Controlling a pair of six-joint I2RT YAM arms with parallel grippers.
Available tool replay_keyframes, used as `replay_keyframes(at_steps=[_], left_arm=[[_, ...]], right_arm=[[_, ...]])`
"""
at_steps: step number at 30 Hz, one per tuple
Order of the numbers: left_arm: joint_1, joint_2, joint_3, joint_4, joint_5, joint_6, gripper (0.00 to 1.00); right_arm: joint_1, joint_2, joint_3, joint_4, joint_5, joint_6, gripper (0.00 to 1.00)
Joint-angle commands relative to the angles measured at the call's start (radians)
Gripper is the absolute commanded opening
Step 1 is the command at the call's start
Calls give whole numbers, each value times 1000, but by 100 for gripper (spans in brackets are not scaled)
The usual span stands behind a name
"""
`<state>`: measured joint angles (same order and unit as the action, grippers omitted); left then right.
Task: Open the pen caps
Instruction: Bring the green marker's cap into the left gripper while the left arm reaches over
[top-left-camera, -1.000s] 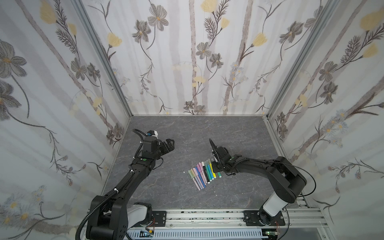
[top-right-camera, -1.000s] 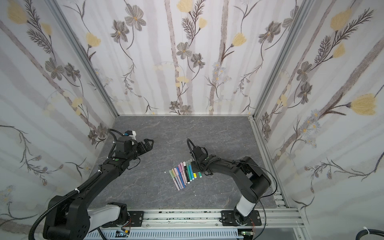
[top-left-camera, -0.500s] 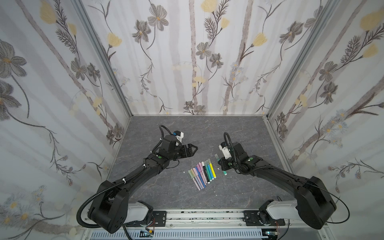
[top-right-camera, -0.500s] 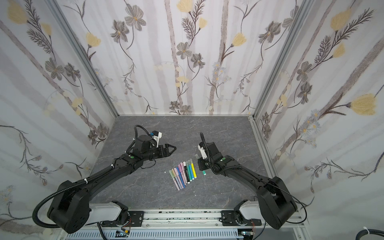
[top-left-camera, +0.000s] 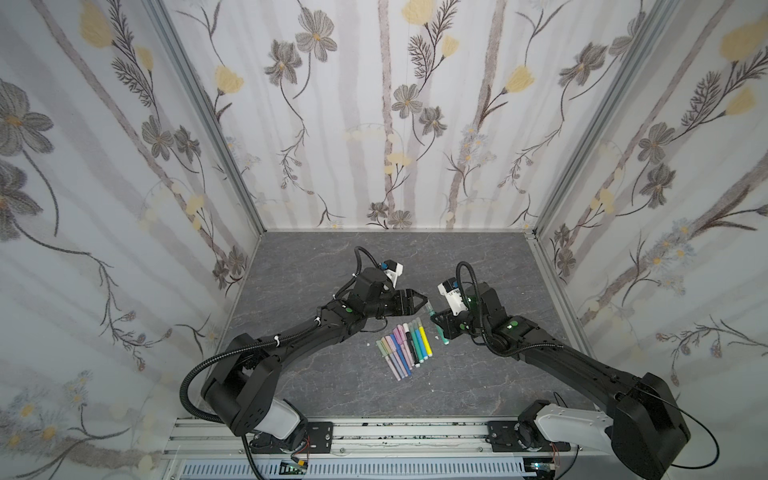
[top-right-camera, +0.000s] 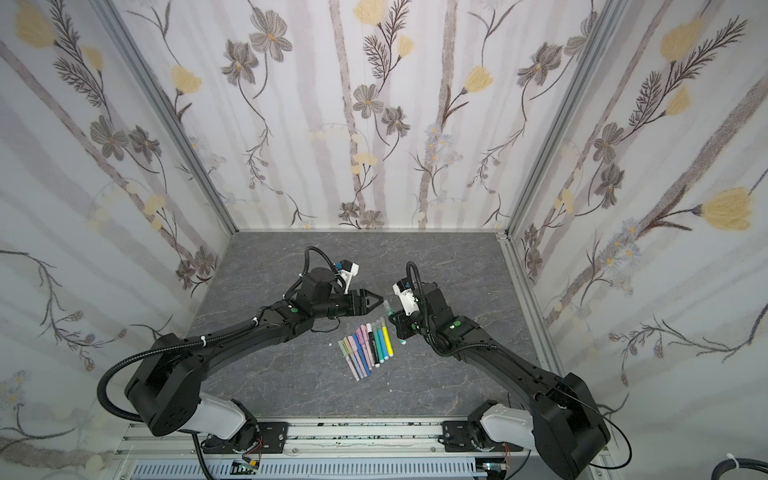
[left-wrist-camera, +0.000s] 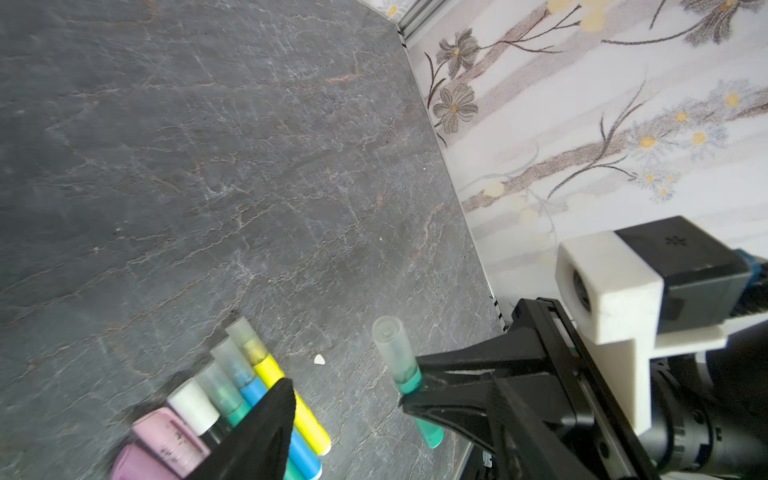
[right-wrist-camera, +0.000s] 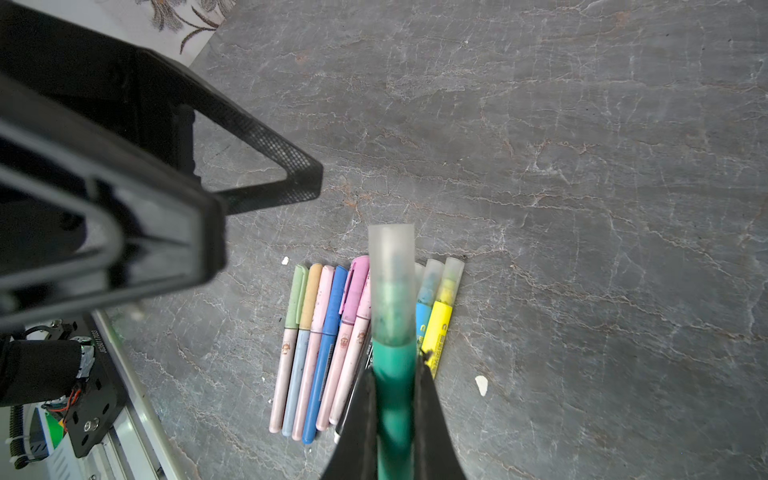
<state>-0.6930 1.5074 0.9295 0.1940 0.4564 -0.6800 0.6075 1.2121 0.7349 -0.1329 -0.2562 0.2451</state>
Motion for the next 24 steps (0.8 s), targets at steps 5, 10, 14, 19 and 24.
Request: replay_keyframes(at_steps=[5, 10, 14, 19, 24], left_arm=[[-17, 79, 56, 66, 13, -38, 58], [-22, 114, 80, 81, 30, -55, 49], [-25, 130, 88, 90, 44, -61, 45], [-27, 135, 86, 94, 50, -64, 41], [-28, 142, 85, 99, 58, -65, 30]], right_arm=[[0, -3, 8, 47, -6, -10, 0], [0, -5, 2, 60, -6, -6, 0], [0, -9, -3, 72, -6, -2, 0], [0, -8, -6, 85, 4, 3, 0], [0, 1, -6, 102, 8, 12, 0]])
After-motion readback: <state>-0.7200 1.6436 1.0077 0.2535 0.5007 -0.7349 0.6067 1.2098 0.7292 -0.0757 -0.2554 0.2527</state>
